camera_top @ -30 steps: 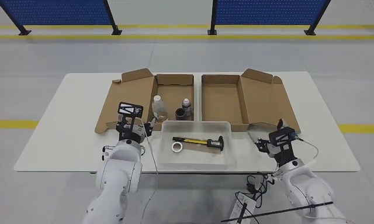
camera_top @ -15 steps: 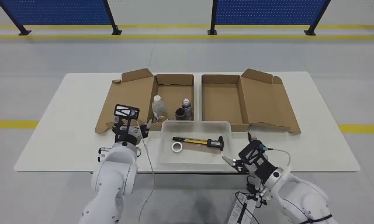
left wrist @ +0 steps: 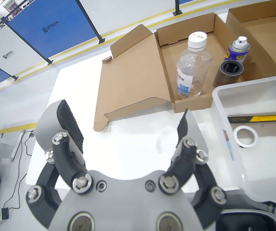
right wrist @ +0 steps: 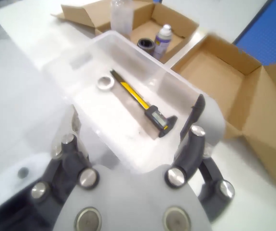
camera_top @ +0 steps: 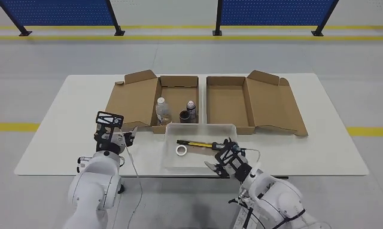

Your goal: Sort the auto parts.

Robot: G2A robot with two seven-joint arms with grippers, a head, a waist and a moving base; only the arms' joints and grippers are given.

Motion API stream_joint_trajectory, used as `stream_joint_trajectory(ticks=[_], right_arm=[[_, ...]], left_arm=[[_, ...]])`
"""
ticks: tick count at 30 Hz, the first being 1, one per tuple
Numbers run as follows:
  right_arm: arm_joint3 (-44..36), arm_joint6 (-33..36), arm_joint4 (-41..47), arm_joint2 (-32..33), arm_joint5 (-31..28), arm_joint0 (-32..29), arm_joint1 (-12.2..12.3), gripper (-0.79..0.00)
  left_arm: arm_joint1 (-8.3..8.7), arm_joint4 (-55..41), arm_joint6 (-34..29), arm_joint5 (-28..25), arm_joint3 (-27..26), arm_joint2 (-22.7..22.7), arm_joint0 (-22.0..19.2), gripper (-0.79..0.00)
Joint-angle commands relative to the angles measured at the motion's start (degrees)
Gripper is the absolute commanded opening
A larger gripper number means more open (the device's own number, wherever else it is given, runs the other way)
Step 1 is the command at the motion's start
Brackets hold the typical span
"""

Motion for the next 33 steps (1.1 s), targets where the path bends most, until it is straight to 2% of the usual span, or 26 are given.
stream_joint_trajectory(ticks=[1,10,18,24,28,33], right_arm=[[1.5,1.2,0.0,-1.8,2.5,1.8,-0.4,0.0],[6.5,6.8,-1.2,-10.5,14.5,10.4,-3.0,0.0],[9.3,12.5,2.1,-14.2,25.1,14.1,-5.2,0.0],[10.9,15.6,4.8,-15.5,29.6,16.0,-6.4,0.0],[11.9,15.9,2.7,-16.4,31.6,16.9,-6.9,0.0],[12.1,15.8,2.2,-16.4,31.8,17.0,-7.0,0.0]], left_arm=[[0.0,0.0,0.0,0.0,0.0,0.0,0.0,0.0],[0.0,0.0,0.0,0.0,0.0,0.0,0.0,0.0],[0.0,0.0,0.0,0.0,0.0,0.0,0.0,0.0],[0.0,0.0,0.0,0.0,0.0,0.0,0.0,0.0],[0.0,0.0,0.0,0.0,0.0,0.0,0.0,0.0],[0.0,0.0,0.0,0.0,0.0,0.0,0.0,0.0]])
